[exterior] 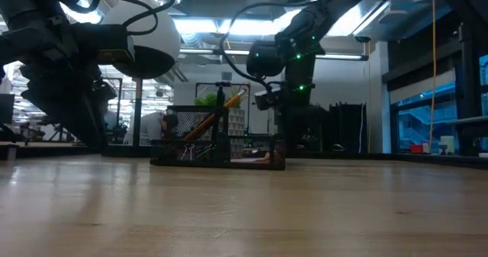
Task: Pick and place office supplies into organizer
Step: Put the black scissors into the black desk organizer
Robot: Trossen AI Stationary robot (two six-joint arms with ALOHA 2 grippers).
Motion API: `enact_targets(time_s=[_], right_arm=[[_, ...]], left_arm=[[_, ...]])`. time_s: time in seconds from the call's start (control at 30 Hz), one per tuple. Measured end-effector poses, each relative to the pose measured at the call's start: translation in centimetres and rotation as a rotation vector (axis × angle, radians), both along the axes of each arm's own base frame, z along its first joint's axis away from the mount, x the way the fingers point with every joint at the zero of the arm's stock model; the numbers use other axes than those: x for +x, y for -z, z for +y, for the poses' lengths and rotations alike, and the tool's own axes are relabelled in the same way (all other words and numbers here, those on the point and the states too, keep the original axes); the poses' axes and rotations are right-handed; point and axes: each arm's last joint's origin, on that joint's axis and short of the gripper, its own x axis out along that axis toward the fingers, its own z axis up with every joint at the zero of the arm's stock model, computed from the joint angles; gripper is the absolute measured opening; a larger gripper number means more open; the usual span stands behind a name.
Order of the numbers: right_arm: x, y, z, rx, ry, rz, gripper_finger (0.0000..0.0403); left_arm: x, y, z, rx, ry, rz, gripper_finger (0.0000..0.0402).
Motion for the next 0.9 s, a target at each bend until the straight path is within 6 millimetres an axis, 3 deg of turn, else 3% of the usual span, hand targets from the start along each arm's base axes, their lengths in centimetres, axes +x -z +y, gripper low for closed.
enact_targets(time_s=[0.2, 0.37, 0.6, 0.77, 0.9], right_arm=[[0.3, -0.2, 2.1, -0.121, -0.043, 0.074, 0.0066], [0.2, -1.0, 3.5, -0.117, -0.058, 0.105, 0.0069], [-0.8, -6.4, 4.5, -0.195, -0.015, -0.020, 0.0068], [-2.0, -10.3, 6.2, -0.430, -0.028, -0.072, 0.0075], [-2.1, -12.0, 8.7, -0.652, -0.119, -0.046, 0.0076]], left_arm=[[0.0, 0.0, 0.0, -0.002, 0.002, 0.000, 0.0097], [0.0, 0.0, 0.0, -0.007, 0.004, 0.003, 0.0097], [-0.1, 0.1, -0.2, -0.051, 0.032, 0.026, 0.0097], [-0.1, 0.1, -0.2, -0.068, 0.042, 0.038, 0.0097], [-0.3, 0.1, -0.3, -0.085, 0.055, 0.059, 0.0097]])
